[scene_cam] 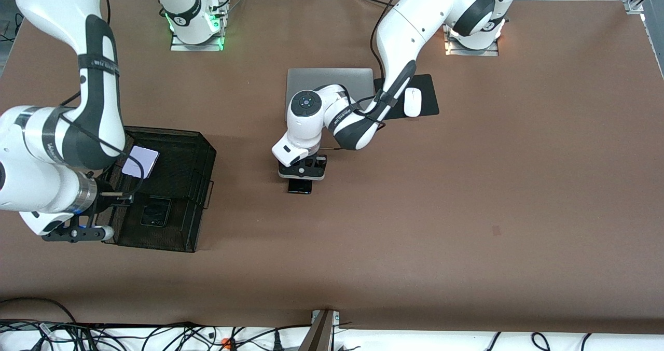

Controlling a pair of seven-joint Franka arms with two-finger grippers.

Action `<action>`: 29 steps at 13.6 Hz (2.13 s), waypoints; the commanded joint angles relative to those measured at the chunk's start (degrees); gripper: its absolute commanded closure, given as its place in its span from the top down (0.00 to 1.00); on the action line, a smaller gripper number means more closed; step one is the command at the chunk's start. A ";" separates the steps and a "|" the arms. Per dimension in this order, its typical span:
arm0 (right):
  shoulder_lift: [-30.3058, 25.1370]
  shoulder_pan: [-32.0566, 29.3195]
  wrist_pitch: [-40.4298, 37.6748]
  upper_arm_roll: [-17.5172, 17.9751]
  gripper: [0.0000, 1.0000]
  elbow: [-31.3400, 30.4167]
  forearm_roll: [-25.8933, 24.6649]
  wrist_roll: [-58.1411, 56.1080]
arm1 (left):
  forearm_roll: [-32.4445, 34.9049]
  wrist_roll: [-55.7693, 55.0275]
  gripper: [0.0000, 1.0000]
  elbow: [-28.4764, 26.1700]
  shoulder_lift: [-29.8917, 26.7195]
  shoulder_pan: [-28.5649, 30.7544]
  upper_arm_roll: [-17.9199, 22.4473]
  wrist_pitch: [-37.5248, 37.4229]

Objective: Place phones with both arms
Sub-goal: 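Drop the flip phone into the basket while the left gripper sets down the tall phone, then grasp the tall phone with the right gripper while the left gripper withdraws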

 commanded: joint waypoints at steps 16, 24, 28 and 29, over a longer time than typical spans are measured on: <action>-4.99 14.30 -1.70 0.87 0.99 -4.74 1.25 21.20 | -10.26 1.47 1.00 0.05 -12.83 7.68 5.84 -18.33; 8.18 31.80 23.60 1.22 0.99 -6.40 6.35 41.72 | -9.38 34.07 1.00 -18.42 -32.60 32.90 6.28 -33.19; 10.66 33.14 32.76 1.75 0.99 -13.60 6.08 38.66 | -9.55 46.03 1.00 -18.34 -39.82 41.96 6.11 -39.26; 10.66 33.40 33.73 1.92 0.99 -15.01 6.00 36.12 | -9.55 46.83 1.00 -18.34 -41.57 43.20 6.11 -40.05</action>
